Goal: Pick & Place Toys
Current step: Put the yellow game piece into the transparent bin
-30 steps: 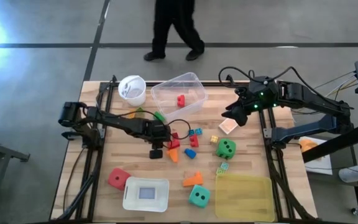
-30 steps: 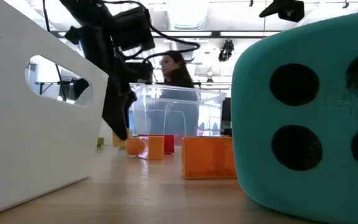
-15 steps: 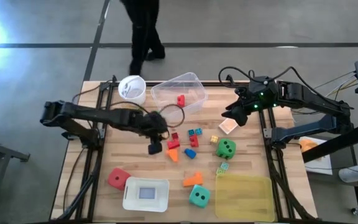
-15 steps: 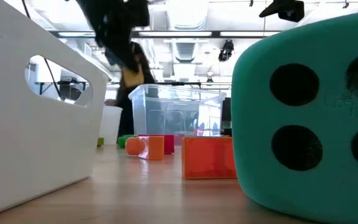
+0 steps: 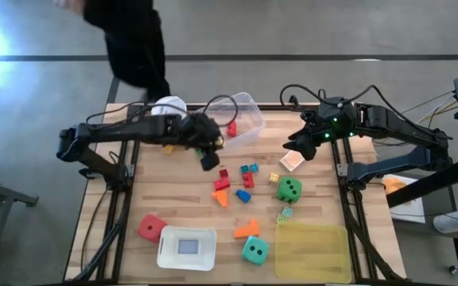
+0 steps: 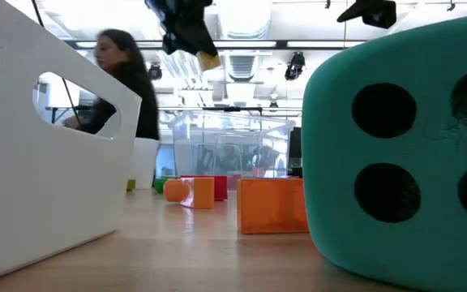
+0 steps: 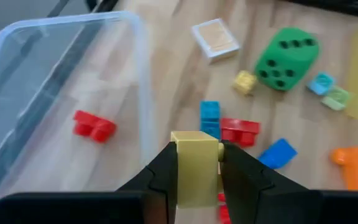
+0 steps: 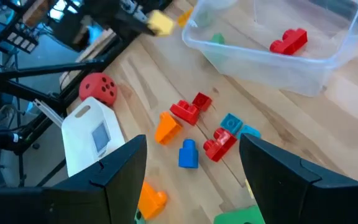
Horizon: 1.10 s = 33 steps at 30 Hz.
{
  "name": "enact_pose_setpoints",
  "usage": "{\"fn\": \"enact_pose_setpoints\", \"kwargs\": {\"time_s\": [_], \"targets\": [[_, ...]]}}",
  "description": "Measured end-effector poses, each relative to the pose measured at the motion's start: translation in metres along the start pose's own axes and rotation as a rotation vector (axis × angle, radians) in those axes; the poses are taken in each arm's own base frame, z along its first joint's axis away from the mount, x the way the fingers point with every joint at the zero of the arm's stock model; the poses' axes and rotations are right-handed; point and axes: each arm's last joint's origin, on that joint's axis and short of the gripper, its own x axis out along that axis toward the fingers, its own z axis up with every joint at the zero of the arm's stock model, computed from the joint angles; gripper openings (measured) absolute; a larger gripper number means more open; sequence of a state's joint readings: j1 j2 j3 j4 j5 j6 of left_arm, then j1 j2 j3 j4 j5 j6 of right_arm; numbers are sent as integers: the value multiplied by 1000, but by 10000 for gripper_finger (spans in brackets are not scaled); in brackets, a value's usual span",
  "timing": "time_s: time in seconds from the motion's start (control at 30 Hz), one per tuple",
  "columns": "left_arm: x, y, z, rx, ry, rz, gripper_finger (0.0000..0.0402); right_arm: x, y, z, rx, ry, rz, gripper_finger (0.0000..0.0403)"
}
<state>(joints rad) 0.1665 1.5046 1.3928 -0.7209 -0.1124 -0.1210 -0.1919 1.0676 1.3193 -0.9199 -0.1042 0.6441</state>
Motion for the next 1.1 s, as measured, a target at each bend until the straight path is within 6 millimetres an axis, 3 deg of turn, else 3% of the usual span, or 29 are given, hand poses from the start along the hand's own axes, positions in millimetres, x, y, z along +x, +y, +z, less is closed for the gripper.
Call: {"fn": "enact_pose_setpoints", "kwargs": {"time_s": [0.3, 0.73, 0.9, 1.1], "targets": [[41, 45, 21, -24, 98, 21, 88, -1, 6, 8, 5, -81, 60, 250], [103, 98, 28, -80, 239, 93, 88, -1, 6, 8, 35, -82, 63, 250], [122, 111, 25, -198, 327, 76, 88, -1, 6, 8, 46, -82, 64, 250], [133, 113, 31, -296, 377, 73, 88, -1, 6, 8, 46, -85, 66, 250]]}}
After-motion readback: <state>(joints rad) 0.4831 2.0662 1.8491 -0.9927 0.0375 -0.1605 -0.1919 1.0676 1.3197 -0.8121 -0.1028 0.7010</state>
